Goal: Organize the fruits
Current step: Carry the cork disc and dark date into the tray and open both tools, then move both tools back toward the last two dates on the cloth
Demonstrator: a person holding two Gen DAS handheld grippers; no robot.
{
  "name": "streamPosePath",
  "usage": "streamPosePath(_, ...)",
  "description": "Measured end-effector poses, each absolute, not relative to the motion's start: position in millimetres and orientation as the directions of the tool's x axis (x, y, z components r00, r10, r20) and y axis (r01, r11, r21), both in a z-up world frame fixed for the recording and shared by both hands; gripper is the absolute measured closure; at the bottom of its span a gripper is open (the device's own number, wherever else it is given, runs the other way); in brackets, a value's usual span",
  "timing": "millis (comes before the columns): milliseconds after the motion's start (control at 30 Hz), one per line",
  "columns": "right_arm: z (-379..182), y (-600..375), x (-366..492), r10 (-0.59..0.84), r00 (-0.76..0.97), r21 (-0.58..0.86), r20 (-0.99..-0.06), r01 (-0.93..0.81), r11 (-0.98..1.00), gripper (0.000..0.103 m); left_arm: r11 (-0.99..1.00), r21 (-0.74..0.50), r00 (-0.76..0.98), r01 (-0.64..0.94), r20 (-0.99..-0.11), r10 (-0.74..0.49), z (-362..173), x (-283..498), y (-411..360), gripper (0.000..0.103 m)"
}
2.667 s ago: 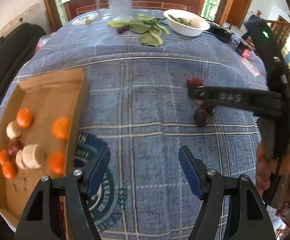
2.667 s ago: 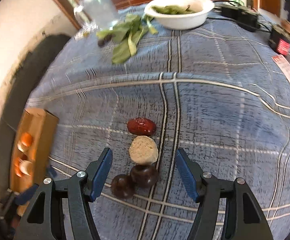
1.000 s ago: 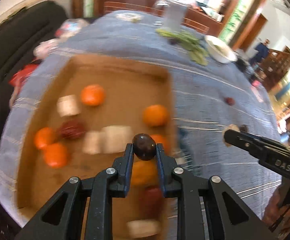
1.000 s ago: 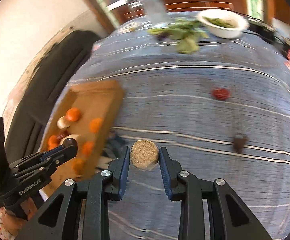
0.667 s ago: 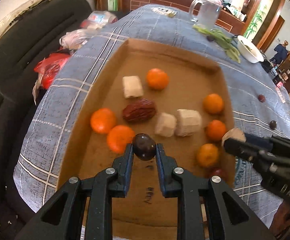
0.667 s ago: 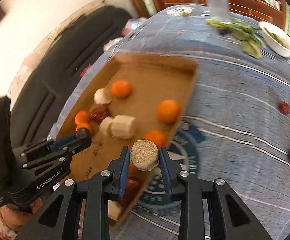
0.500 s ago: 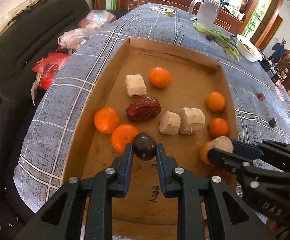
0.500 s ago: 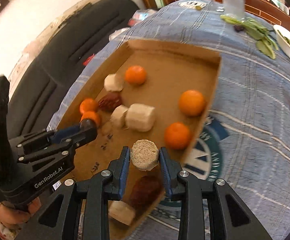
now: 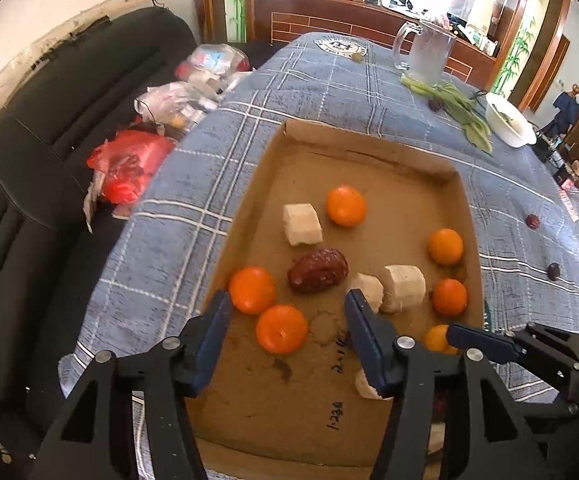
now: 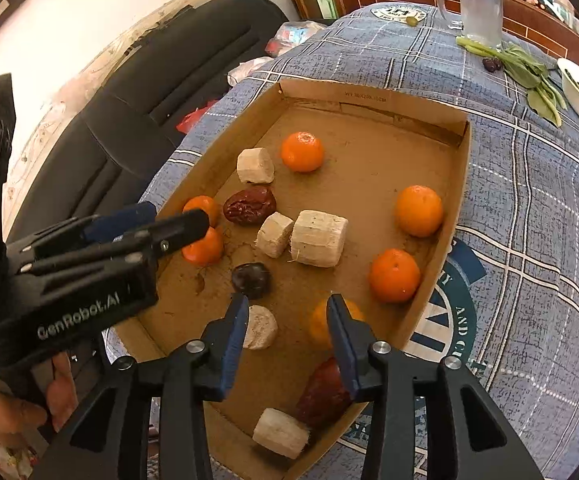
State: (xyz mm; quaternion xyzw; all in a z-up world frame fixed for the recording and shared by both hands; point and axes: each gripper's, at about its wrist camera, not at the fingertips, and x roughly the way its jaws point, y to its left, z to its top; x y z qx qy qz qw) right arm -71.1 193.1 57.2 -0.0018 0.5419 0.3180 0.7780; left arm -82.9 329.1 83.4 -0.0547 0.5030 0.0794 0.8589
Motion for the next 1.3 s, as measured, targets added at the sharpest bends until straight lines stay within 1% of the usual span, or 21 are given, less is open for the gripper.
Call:
streamPosePath(100,59,190,-72,0.495,0.219,0.345,-0.841,-0.489,0.801,0.057,0.983,0.026,0.487,-0.184,-0.866,0.114,87,-80,324,0.041)
streamPosePath(167,61,187,-72,0.495,0.228,0.345,-0.838,-0.481,0.806,0.054,0.982,0.060,0.496,-0.178,-0.857,0.142,90,-78,318,0.038)
streamPosePath(233,61,183,-71,0.497,0.234,0.350,-0.835,-0.471,0.810,0.049,0.982,0.092,0.506,-0.164,-0.847,0.164,92,-77,312,0.037)
streamPosePath(333,62,177,-71,0.496,0.242,0.354,-0.834,-0.455,0.817,0.046,0.984,0.109,0.509,-0.144,-0.844,0.168,94,-76,304,0.035)
streamPosePath(500,61,162,-69,0.494,0.252,0.362,-0.832,-0.428,0.828,0.042,0.986,0.116,0.496,-0.121,-0.853,0.162,92,-73,290,0.034)
streamPosePath(1000,56,102,-71,0.483,0.276,0.377,-0.831,-0.358,0.854,0.038,0.987,0.142,0.449,-0.073,-0.879,0.160,82,-67,233,0.034)
streamPosePath(1300,51,54,-78,0.478,0.283,0.385,-0.832,-0.326,0.863,0.037,0.988,0.150,0.431,-0.049,-0.889,0.156,76,-70,188,0.034)
